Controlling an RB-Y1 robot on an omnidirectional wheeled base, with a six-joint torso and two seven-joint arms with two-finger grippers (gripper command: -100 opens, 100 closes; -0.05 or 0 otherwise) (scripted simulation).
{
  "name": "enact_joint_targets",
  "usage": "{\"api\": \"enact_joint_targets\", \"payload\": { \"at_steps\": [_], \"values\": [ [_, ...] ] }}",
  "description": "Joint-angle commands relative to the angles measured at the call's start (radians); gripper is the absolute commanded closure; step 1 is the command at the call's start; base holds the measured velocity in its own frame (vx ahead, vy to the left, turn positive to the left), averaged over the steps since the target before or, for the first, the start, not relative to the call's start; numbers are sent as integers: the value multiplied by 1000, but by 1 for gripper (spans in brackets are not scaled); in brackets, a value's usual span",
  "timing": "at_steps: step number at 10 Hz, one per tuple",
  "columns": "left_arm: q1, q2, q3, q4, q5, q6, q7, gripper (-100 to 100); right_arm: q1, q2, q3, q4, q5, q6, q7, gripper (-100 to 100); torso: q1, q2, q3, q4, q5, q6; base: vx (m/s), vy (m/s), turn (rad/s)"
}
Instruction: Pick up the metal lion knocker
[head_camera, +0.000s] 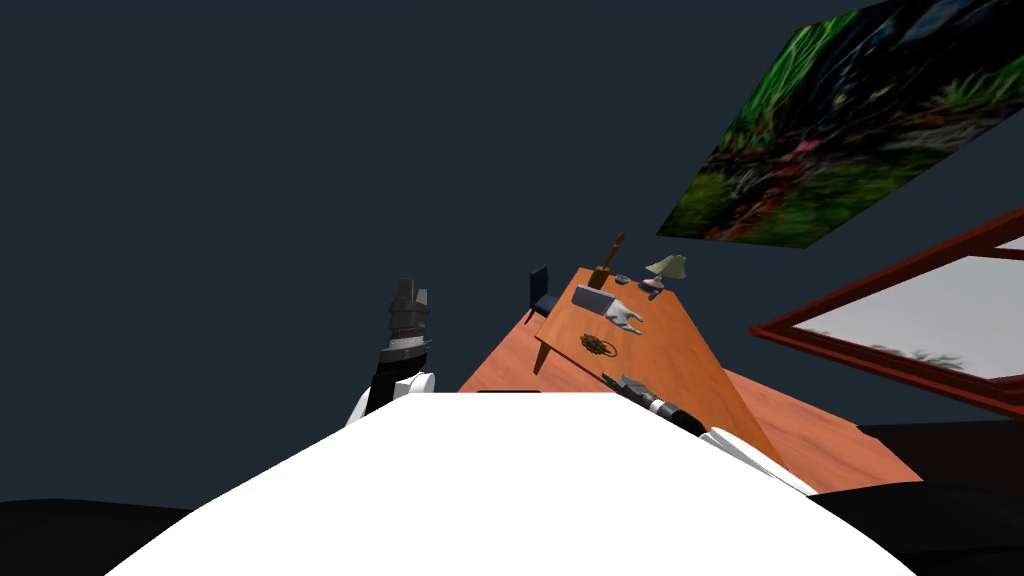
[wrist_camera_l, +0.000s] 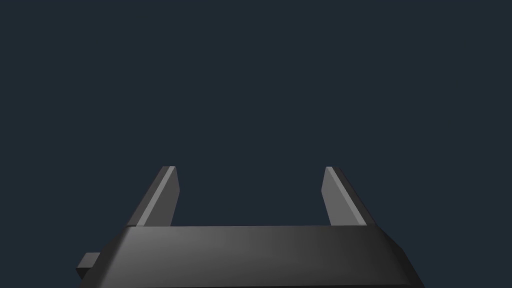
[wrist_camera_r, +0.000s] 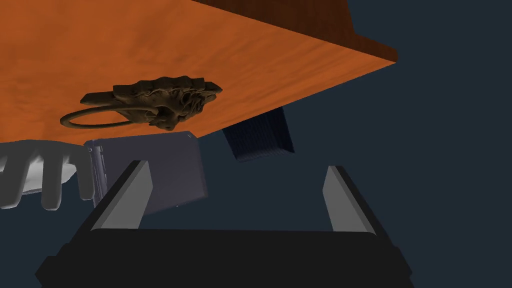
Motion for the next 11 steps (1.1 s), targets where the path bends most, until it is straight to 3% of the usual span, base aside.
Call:
{"api": "enact_joint_targets", "payload": {
  "at_steps": [1,6,8,11],
  "values": [
    [0,0,0,0,0,0,0,0,-3,-4,7,40,16,10,12,-100,0,0,0,0,0,0,18,23,98],
    [0,0,0,0,0,0,0,0,-17,-70,23,200,91,24,58,-100,0,-1,-1,0,0,1,29,30,144],
    [0,0,0,0,0,0,0,0,-17,-70,23,232,91,24,58,-100,-1,-1,-1,0,0,1,20,3,45],
    [0,0,0,0,0,0,0,0,-31,-103,33,338,134,31,87,-100,-1,-1,-1,0,0,1,47,11,154]
  ]
}}
